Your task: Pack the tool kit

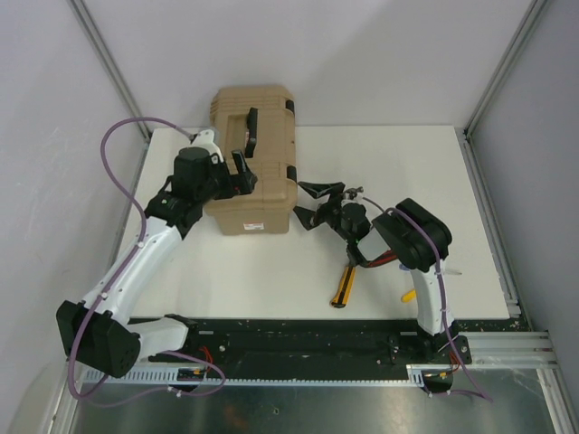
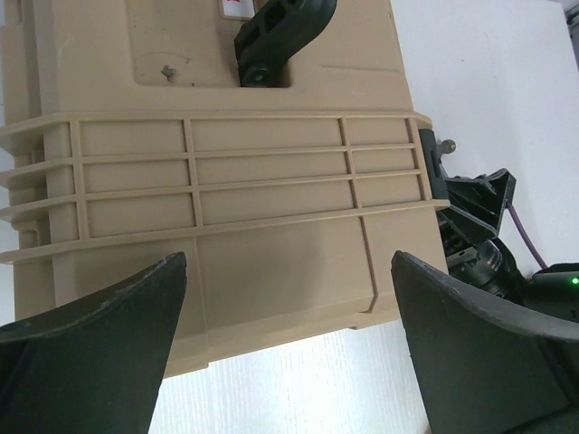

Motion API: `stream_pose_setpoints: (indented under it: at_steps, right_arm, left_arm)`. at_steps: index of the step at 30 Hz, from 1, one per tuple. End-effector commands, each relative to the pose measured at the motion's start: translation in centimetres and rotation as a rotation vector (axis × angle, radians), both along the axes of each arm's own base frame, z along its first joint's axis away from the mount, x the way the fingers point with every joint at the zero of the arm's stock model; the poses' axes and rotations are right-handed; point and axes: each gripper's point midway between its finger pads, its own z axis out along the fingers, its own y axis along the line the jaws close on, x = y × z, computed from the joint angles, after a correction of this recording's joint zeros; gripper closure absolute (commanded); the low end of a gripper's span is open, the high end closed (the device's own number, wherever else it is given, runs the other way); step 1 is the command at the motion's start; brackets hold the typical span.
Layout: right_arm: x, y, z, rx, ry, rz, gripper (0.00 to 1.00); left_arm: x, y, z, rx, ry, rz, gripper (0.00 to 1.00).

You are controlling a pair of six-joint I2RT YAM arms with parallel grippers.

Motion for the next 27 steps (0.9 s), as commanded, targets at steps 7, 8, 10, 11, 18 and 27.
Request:
stream_pose_setpoints:
  at_steps: [7,8,10,11,18,27]
  right_arm:
    - [-0.2,-0.9,7.8,0.219,-0.222,-0.027,0.06]
    - [-0.1,-0.9,8.3,0.223,-0.233,-0.026,0.07]
    - [-0.1,-0.9,9.2,0.233,-0.254,-0.020,0.08]
    - [-0.1,-0.9,9.5,0.238,-0.261,-0.019,0.08]
    - [0.1,-1.0,11.3,0.274,-0.284,-0.023,0.11]
    - [-0.3,-1.0,12.1,0.282,-0.298,-0.007,0.38]
  left_arm:
    - [0.9,-0.7,0.8,0.011,-0.036,0.008,0.00]
    - [0.9,-0.7,0.5,0.014,-0.031,0.008,0.01]
    - [0.7,-0.7,0.1,0.019,-0.024,0.007,0.01]
    - [0.6,-0.7,-0.1,0.020,-0.020,0.007,0.01]
    - [0.3,-0.8,-1.3,0.027,0.004,0.004,0.01]
    - [0.2,-0.7,-2.5,0.045,0.028,0.012,0.01]
